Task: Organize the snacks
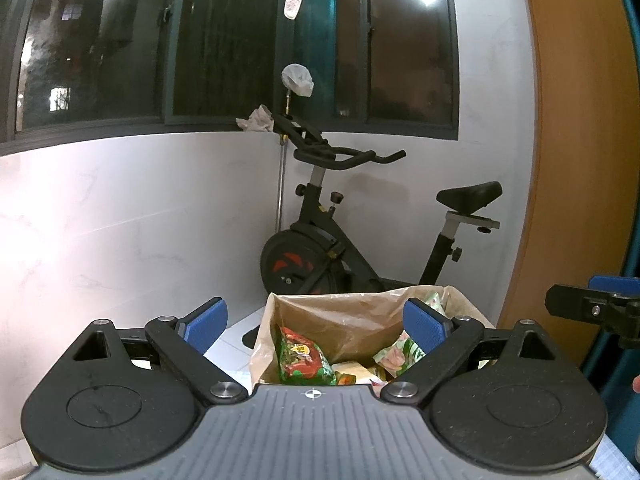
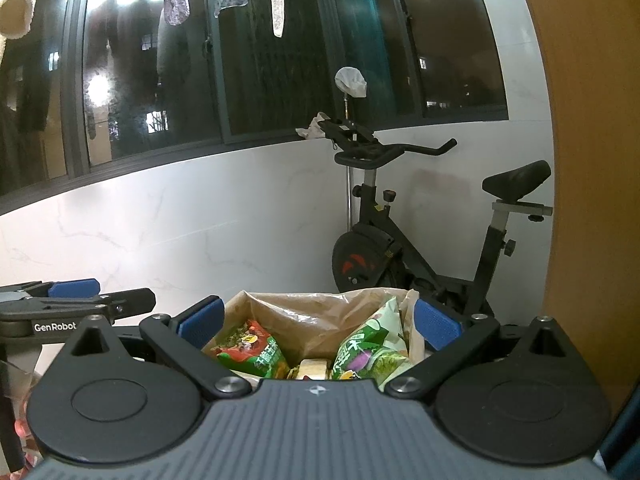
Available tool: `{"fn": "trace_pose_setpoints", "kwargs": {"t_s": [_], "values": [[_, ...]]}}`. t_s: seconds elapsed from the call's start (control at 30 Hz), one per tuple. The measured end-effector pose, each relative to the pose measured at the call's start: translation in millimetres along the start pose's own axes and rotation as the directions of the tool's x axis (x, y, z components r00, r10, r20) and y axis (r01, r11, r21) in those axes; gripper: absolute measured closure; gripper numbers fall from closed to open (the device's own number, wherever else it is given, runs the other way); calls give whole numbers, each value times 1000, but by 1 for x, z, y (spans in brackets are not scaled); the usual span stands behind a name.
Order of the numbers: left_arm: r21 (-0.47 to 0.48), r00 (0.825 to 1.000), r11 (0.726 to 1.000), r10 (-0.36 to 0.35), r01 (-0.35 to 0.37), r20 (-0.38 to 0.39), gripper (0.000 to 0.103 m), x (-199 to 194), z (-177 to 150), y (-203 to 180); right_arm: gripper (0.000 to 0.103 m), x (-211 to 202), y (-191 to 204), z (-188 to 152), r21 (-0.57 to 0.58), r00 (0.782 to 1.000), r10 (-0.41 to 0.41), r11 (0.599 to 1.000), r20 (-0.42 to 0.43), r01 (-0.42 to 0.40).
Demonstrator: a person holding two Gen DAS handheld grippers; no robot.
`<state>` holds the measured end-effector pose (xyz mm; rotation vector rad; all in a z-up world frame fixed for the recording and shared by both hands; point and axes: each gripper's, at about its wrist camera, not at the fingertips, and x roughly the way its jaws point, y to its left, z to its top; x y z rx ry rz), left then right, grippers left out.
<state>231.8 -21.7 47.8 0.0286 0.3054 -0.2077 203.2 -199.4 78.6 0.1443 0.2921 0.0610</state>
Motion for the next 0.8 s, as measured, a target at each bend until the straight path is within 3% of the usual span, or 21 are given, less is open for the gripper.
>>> {"fn": "trace_pose_setpoints", "kwargs": {"t_s": [0.5, 0.8], "values": [[-20, 1000, 1000, 0, 0, -15, 7, -1, 1, 5, 0, 0, 2, -3, -1, 1000, 2, 1000, 1, -2], [-30, 999, 999, 35, -35, 8, 8, -4, 0, 9, 0, -2, 3, -4, 1, 1000, 1, 1000, -2, -1]]}}
